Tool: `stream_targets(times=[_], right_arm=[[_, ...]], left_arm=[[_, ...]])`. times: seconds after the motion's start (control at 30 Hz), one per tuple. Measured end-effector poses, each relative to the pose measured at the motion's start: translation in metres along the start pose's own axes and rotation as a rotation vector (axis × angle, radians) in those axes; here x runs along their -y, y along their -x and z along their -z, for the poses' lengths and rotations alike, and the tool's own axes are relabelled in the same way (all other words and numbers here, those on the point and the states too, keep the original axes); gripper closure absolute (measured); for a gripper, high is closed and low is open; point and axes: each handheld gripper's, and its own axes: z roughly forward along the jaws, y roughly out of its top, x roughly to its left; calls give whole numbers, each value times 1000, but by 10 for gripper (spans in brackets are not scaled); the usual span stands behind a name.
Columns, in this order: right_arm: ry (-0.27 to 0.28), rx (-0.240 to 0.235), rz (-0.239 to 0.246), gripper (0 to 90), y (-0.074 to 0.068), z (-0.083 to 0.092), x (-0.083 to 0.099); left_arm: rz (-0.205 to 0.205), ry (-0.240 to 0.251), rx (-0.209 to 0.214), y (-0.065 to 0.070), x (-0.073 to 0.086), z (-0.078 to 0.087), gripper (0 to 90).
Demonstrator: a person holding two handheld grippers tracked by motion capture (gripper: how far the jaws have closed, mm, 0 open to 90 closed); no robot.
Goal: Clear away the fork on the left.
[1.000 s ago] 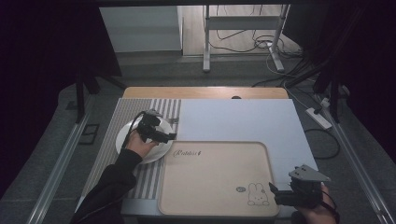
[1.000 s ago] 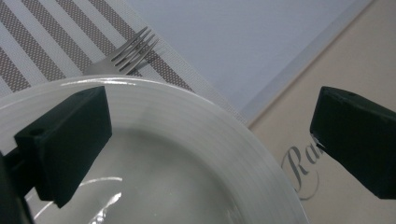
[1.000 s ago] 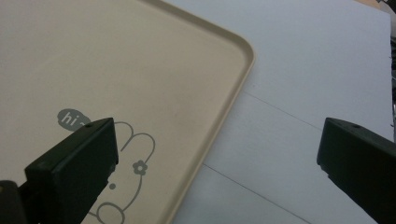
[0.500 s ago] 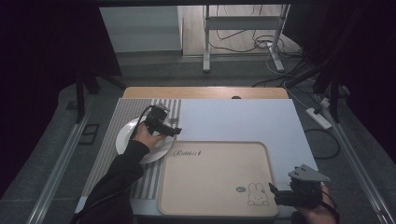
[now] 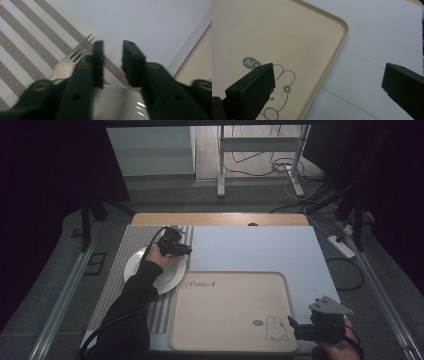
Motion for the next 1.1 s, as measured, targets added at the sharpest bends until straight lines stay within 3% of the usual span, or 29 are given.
stream_targets(times=[0.07,0.17,0.3,0.57,0.7,0.9,1.0,1.1], right_arm=[[0,0,1,0,0,0,0],[-2,0,1,0,0,0,0],[-2,0,2,0,0,0,0],[-4,-1,4,0,0,0,0],[-4,-3,6,0,0,0,0],[-3,-6,6,0,0,0,0],[-2,-6,8,0,-1,0,0],[-1,-7,10,0,-1,0,0]], left_arm=[[-7,-26,-3,-2,-1,-4,887],[-13,-66,1,-5,-3,-11,889],[-16,-107,-34,-8,-5,-21,889],[46,-90,-30,-25,-11,-25,889],[36,-125,-75,-33,-20,-27,889],[30,-140,-99,-40,-28,-30,888],[39,-139,-87,-41,-28,-30,888],[46,-130,-26,-42,-29,-26,887]])
